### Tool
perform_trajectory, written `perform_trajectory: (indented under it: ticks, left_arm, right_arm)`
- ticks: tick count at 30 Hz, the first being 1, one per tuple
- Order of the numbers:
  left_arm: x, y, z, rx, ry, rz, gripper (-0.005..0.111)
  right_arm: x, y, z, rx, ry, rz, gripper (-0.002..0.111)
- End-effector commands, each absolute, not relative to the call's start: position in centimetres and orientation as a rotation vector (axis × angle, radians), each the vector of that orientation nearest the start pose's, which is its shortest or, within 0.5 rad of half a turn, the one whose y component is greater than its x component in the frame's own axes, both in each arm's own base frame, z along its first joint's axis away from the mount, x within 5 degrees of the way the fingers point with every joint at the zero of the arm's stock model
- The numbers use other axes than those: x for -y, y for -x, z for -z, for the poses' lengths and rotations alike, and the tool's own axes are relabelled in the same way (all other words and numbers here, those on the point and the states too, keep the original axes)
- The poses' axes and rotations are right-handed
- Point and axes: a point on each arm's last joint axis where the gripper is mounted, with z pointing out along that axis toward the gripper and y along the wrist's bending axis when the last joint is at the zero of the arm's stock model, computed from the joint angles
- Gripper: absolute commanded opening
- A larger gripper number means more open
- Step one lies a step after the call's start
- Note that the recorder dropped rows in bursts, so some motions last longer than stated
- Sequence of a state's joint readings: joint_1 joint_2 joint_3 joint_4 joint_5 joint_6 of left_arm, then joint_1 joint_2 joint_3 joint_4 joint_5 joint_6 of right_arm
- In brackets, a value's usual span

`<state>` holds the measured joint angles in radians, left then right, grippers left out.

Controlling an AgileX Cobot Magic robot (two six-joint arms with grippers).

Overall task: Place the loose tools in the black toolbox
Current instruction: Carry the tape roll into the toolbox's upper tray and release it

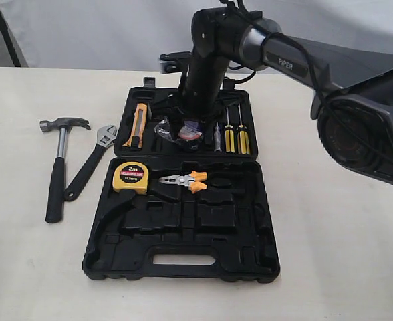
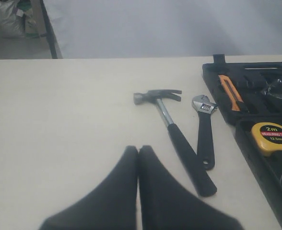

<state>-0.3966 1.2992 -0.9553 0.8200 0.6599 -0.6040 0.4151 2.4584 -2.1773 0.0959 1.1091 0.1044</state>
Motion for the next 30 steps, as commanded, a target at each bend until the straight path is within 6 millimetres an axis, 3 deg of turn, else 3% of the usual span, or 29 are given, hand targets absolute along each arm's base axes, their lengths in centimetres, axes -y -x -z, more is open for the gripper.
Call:
perform_trajectory:
  ticks: [1,7,10,14,18,20,23,26,30]
  left_arm:
    - [6.6,-26.3,-30.7,-2.223,-0.306,-0.348,0.001]
    - [6.6,-26.3,-30.7,-2.223,-0.306,-0.348,0.001]
    - [6.6,-26.3,-30.7,-2.223,-0.306,-0.348,0.001]
    - [6.6,-26.3,-30.7,-2.223,-0.306,-0.348,0.001]
    - [6.6,-26.3,-30.7,-2.223,-0.306,-0.348,0.001]
    - [6.6,-26.3,-30.7,-2.223,-0.306,-0.348,0.001]
    - [6.6,-26.3,-30.7,-2.223,-0.306,-0.348,0.001]
    - [6.6,-26.3,-30.7,-2.223,-0.306,-0.348,0.001]
    - [6.6,-26.3,-30.7,-2.223,-0.306,-0.348,0.001]
  right_arm:
    - [-21.4,-47.2,-15.5,-2.872,0.391,-0.228,0.047]
    - [-21.4,-47.1,-15.4,-2.882,0.383,-0.227,0.07]
    - [-21.4,-47.1,-15.3,-2.89,0.385,-0.225,0.077]
    - [-21.3,-47.0,-15.2,-2.908,0.385,-0.22,0.078]
    - [-21.2,-47.1,-17.2,-2.893,0.391,-0.214,0.075]
    - [-21.1,-47.1,-18.5,-2.88,0.4,-0.193,0.069]
    - [-21.2,-47.3,-19.4,-2.849,0.4,-0.203,0.047]
    - [-21.3,-47.2,-18.7,-2.87,0.397,-0.219,0.024]
    - [-21.5,-47.2,-17.2,-2.905,0.397,-0.234,0.008]
